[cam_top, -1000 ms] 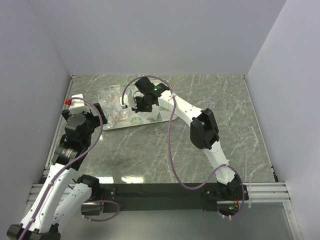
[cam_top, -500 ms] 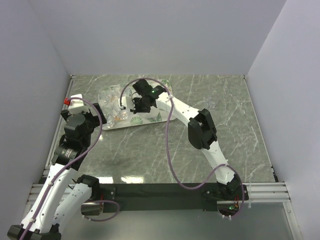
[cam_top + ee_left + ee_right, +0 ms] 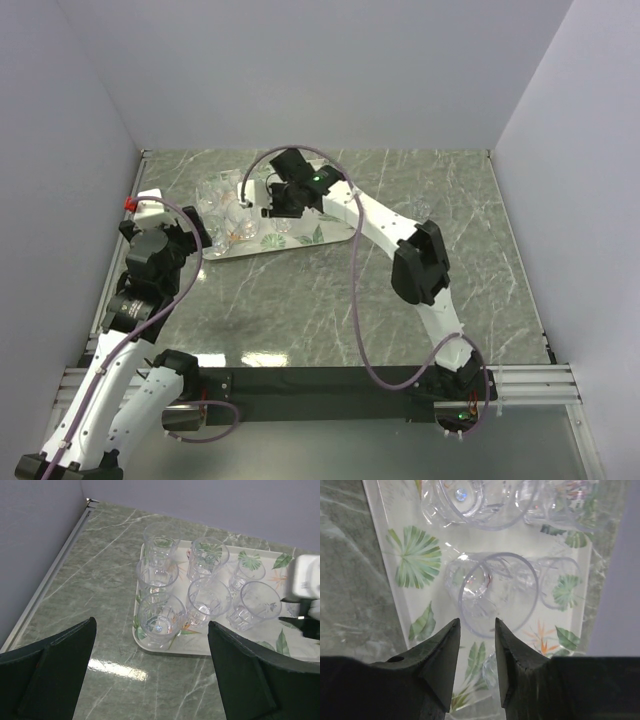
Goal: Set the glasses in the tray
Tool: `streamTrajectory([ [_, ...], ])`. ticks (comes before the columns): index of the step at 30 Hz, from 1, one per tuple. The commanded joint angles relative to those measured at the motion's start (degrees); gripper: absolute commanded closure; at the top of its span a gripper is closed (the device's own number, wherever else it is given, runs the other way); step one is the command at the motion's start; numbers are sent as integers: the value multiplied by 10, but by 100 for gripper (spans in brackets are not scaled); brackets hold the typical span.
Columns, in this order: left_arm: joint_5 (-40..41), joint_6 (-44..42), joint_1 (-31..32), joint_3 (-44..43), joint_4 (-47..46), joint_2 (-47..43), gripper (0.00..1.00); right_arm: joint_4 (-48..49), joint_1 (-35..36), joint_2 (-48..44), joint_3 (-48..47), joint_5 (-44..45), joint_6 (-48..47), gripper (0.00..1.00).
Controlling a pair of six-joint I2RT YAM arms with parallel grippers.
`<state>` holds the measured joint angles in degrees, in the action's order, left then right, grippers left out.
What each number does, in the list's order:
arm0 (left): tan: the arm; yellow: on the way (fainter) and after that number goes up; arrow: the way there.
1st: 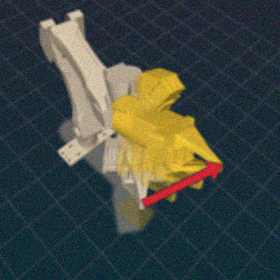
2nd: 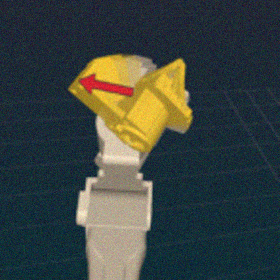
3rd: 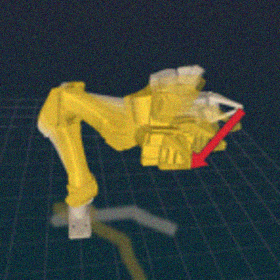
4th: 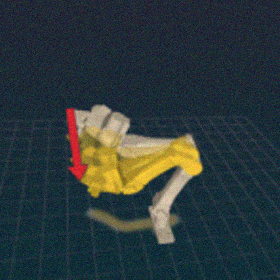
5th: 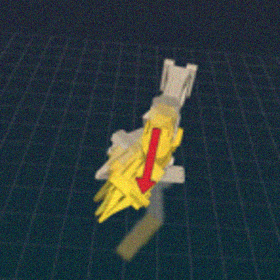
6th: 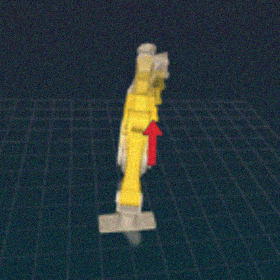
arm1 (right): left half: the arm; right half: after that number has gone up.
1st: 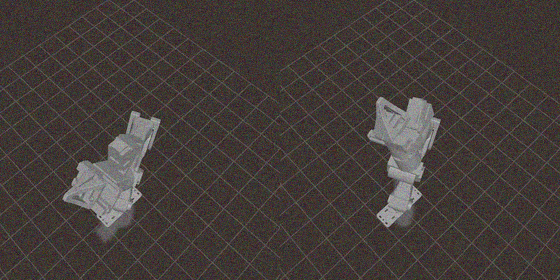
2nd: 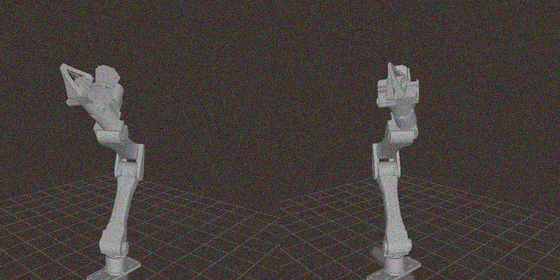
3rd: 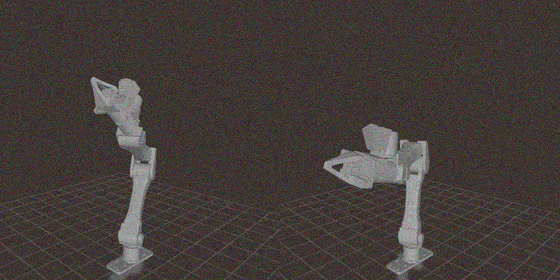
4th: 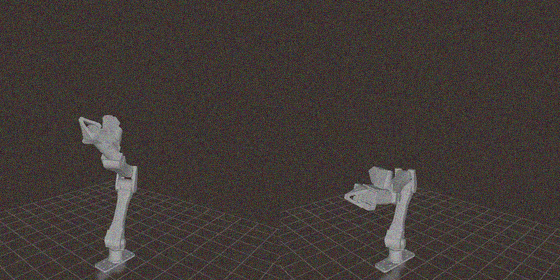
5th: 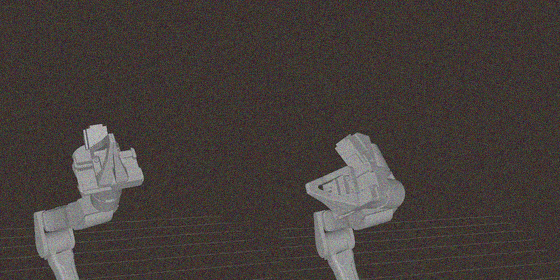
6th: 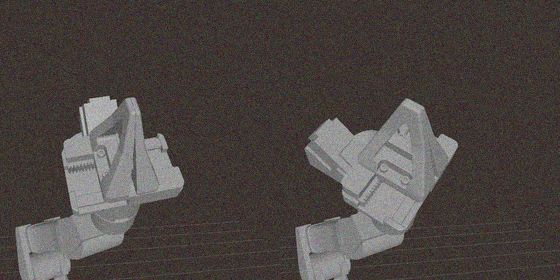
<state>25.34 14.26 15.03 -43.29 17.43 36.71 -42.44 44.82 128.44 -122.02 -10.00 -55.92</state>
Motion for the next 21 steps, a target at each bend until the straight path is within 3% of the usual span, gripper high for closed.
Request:
streamTrajectory([
  [1, 1, -5, -3, 7, -22, -13, 0, 21, 4, -97, 21, 7, 24, 59],
  [11, -4, -3, -3, 7, -23, -23, 1, 21, -46, -241, 176, -12, 94, 59],
  [21, -13, -2, -3, 8, -27, -30, 1, 53, -225, -328, 296, -76, 201, 58],
])
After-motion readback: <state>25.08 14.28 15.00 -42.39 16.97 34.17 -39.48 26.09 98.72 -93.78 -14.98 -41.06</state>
